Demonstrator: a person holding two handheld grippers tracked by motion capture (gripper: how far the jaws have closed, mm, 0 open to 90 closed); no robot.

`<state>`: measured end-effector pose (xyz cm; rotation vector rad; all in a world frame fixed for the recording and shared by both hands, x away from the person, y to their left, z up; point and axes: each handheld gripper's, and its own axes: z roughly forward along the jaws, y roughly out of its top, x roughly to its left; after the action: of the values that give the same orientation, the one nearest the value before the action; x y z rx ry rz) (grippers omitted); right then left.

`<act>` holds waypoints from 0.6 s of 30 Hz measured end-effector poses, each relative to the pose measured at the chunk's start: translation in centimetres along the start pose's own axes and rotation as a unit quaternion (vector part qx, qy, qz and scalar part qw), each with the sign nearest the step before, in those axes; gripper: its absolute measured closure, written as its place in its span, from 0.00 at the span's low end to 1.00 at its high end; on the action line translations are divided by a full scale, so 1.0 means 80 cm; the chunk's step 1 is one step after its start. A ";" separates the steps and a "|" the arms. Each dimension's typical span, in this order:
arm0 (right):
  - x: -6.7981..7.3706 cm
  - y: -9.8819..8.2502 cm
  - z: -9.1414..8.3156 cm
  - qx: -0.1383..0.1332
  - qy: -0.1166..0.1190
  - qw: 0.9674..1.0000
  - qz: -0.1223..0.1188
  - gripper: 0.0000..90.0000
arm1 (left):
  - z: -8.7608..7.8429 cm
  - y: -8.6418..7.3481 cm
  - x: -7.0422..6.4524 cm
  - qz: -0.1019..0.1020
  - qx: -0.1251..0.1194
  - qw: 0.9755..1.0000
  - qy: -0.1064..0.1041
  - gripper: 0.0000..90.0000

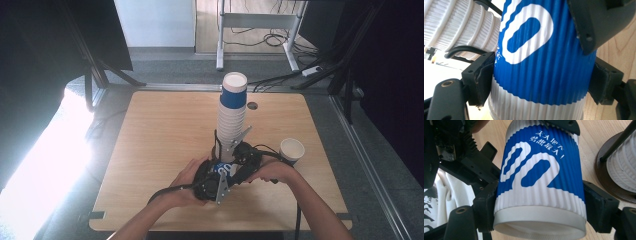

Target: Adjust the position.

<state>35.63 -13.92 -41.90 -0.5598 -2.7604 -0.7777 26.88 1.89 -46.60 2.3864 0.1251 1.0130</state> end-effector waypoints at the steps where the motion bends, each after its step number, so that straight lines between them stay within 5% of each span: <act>1: 0.000 0.000 0.000 0.000 -0.002 1.000 0.001 0.28 | 0.000 0.000 0.000 0.000 0.001 1.000 0.001 0.20; 4: -0.002 -0.002 -0.001 -0.008 -0.003 1.000 0.003 0.30 | 0.003 -0.003 0.000 -0.021 -0.013 1.000 0.002 0.19; 5: -0.002 -0.003 -0.001 -0.013 -0.006 1.000 0.000 0.30 | 0.002 -0.003 0.002 -0.010 0.000 1.000 -0.001 0.17; 14: -0.002 -0.014 -0.011 -0.063 -0.013 0.998 0.006 0.30 | 0.001 -0.014 0.005 -0.051 -0.001 0.999 -0.006 0.06; 18: -0.001 -0.021 -0.012 -0.086 -0.017 0.996 0.006 0.30 | -0.002 -0.022 0.011 -0.085 -0.010 0.996 -0.010 0.06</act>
<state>35.14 -15.75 -41.90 -0.6262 -2.7341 -1.0192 27.64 3.70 -46.82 2.3220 0.3029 0.9054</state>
